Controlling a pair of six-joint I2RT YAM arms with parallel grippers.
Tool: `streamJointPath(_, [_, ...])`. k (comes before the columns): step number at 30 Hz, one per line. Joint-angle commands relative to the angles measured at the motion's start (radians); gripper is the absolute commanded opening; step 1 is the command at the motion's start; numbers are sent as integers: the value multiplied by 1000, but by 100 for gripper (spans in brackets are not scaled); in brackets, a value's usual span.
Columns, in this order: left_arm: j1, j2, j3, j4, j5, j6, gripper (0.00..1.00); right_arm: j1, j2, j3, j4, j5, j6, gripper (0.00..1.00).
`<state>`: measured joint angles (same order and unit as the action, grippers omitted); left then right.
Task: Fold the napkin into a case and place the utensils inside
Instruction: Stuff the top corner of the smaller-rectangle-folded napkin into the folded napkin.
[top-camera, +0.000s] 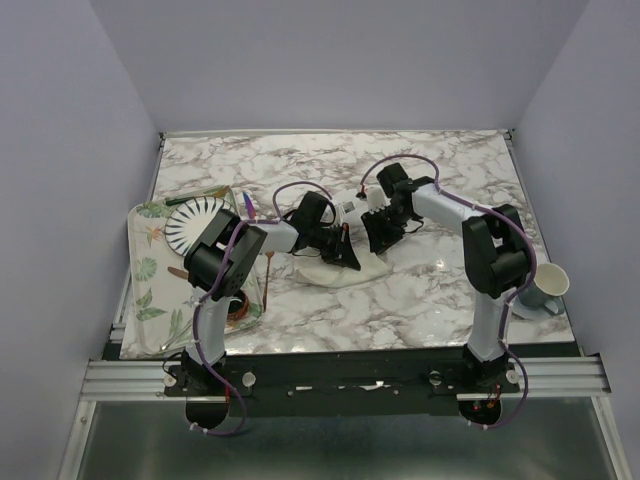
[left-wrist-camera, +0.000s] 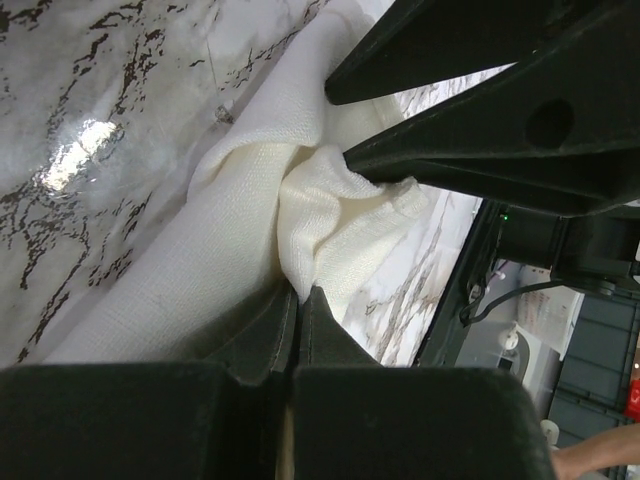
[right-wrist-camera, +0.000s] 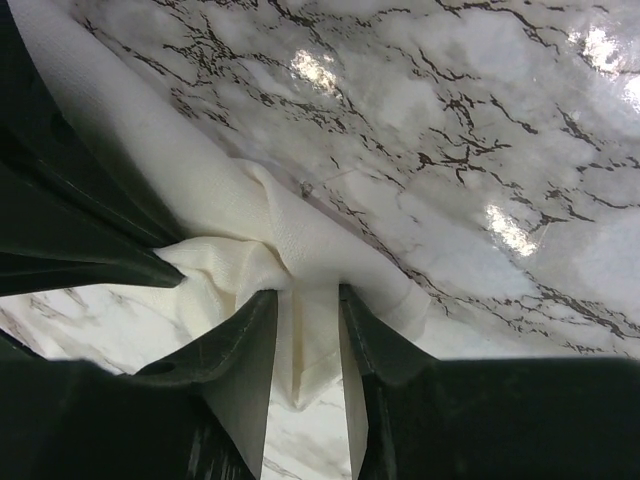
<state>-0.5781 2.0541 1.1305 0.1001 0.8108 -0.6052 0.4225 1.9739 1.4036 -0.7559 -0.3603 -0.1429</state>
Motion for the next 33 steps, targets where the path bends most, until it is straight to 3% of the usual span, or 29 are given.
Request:
streamJointPath(1, [9, 60, -12, -63, -91, 33, 0, 18, 8, 1, 30, 9, -17, 39])
streamJointPath(6, [9, 60, -9, -68, -94, 32, 0, 19, 17, -15, 53, 98, -27, 31])
streamJointPath(12, [9, 67, 3, -79, -101, 32, 0, 19, -3, -2, 44, 136, -29, 2])
streamJointPath(13, [8, 70, 5, -80, -101, 33, 0, 19, -6, 11, 38, 132, -30, 1])
streamJointPath(30, [11, 72, 0, -88, -99, 44, 0, 19, -52, 26, 3, 60, -57, 1])
streamJointPath(31, [11, 72, 0, -88, -99, 44, 0, 19, -43, 34, 0, 58, -58, 9])
streamJointPath(33, [9, 74, 0, -86, -98, 44, 0, 19, -15, 32, 6, 64, -63, 15])
